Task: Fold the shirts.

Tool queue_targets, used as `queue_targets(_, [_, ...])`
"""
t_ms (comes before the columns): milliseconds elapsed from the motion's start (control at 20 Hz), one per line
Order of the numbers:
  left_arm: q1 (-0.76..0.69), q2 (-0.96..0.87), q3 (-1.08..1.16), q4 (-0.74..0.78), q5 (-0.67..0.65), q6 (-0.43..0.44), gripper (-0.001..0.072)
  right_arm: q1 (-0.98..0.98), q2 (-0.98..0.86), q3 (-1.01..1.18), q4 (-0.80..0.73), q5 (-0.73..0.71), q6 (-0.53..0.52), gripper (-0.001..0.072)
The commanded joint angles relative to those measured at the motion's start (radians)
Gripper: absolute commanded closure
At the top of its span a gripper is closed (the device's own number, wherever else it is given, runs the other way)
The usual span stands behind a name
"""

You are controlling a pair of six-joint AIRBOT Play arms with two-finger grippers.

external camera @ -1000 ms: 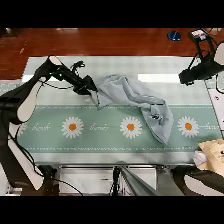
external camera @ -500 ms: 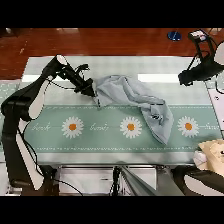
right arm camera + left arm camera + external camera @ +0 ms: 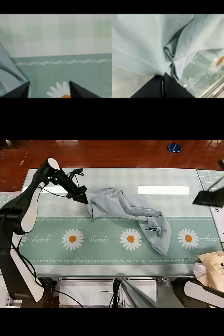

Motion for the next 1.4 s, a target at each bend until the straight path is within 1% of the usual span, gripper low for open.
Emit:
queue_targets(0, [0.002, 0.011, 0.002, -0.056, -0.009, 0.006, 0.0686, -0.148, -0.018, -0.198, 0.277, 0.019, -0.211, 0.0131])
queue_targets(100, [0.002, 0.013, 0.002, -0.086, -0.010, 0.006, 0.0686, -0.121, -0.029, -0.305, 0.291, -0.001, -0.268, 0.0131])
queue_targets(200, [0.002, 0.018, 0.002, -0.088, -0.010, 0.006, 0.0686, -0.069, -0.053, -0.373, 0.296, -0.062, -0.275, 0.0131])
queue_targets(400, [0.003, 0.037, 0.002, -0.088, -0.010, 0.007, 0.0686, 0.048, -0.116, -0.393, 0.405, -0.108, -0.358, 0.0131])
queue_targets(500, [0.005, 0.046, 0.002, -0.088, -0.010, 0.010, 0.0686, 0.115, -0.131, -0.393, 0.414, -0.143, -0.357, 0.0145])
queue_targets(550, [0.006, 0.051, 0.002, -0.088, -0.010, 0.010, 0.0686, 0.151, -0.137, -0.393, 0.410, -0.164, -0.355, 0.0189])
queue_targets(600, [0.008, 0.057, 0.002, -0.088, -0.011, 0.010, 0.0686, 0.182, -0.140, -0.393, 0.410, -0.186, -0.350, 0.0359])
queue_targets(650, [0.011, 0.067, 0.002, -0.088, -0.013, 0.010, 0.0686, 0.209, -0.140, -0.390, 0.411, -0.211, -0.333, 0.0596])
queue_targets(700, [0.016, 0.085, 0.002, -0.088, -0.014, 0.014, 0.0687, 0.224, -0.138, -0.378, 0.414, -0.208, -0.299, 0.0687])
queue_targets(850, [0.055, 0.192, 0.017, -0.088, -0.005, 0.036, 0.0688, 0.217, -0.051, -0.273, 0.456, -0.103, -0.300, 0.0687])
queue_targets(1000, [0.112, 0.361, 0.087, -0.089, 0.029, 0.035, 0.0688, 0.167, 0.145, -0.064, 0.507, -0.051, -0.258, 0.0687])
queue_targets(1100, [0.146, 0.529, 0.097, -0.100, 0.120, 0.035, 0.0688, 0.130, 0.288, 0.104, 0.570, -0.082, -0.251, 0.0687])
queue_targets(1150, [0.161, 0.616, 0.097, -0.106, 0.170, 0.035, 0.0689, 0.121, 0.341, 0.182, 0.564, -0.102, -0.233, 0.0687])
queue_targets(1250, [0.188, 0.803, 0.097, -0.105, 0.284, 0.035, 0.0688, 0.109, 0.418, 0.330, 0.524, -0.109, -0.164, 0.0688])
queue_targets(1350, [0.208, 0.968, 0.097, -0.099, 0.380, 0.035, 0.0688, 0.109, 0.469, 0.432, 0.499, -0.109, -0.106, 0.0688])
